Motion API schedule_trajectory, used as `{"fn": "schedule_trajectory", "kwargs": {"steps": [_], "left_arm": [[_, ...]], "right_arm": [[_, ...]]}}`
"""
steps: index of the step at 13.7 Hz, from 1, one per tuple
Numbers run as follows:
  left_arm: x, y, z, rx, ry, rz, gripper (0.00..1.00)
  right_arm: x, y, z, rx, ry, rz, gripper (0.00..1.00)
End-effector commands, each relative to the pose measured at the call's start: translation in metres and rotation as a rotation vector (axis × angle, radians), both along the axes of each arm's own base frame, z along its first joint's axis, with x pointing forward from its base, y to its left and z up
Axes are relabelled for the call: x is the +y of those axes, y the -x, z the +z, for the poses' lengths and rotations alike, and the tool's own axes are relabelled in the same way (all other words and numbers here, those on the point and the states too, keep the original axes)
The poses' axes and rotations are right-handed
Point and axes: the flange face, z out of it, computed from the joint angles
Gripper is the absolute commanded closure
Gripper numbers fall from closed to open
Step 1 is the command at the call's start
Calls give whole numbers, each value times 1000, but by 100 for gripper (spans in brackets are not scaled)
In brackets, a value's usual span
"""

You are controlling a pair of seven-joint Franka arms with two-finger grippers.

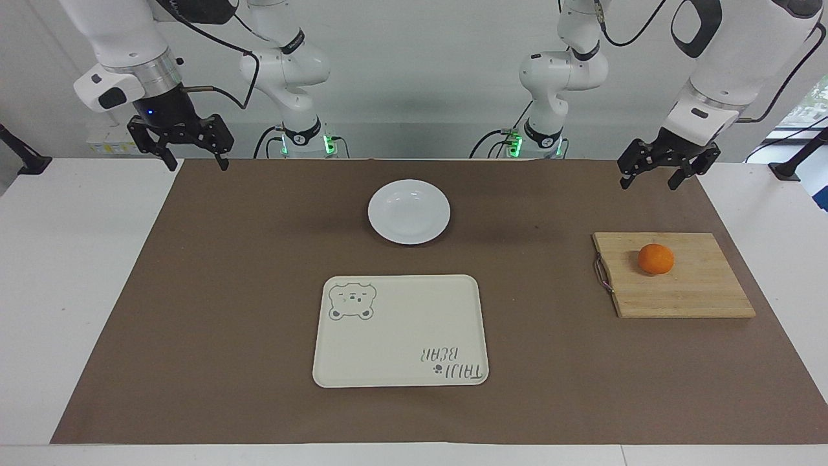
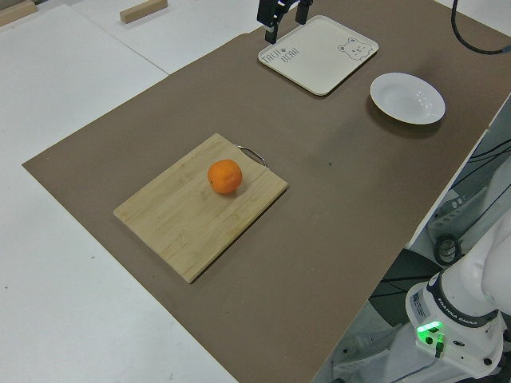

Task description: Place orange and plate with both arms

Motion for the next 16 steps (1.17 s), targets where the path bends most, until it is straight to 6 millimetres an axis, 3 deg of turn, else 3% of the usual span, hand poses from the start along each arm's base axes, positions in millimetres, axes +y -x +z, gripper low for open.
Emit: {"fn": "schedule_trajectory", "kwargs": {"steps": [1,16], "left_arm": [[5,9,0,31,-18,-16,0],[9,8,-4,16,-14,-28,0]], "right_arm": [[-1,6,1,-5,8,-7,0],[-1,6,1,-5,8,-7,0]]}}
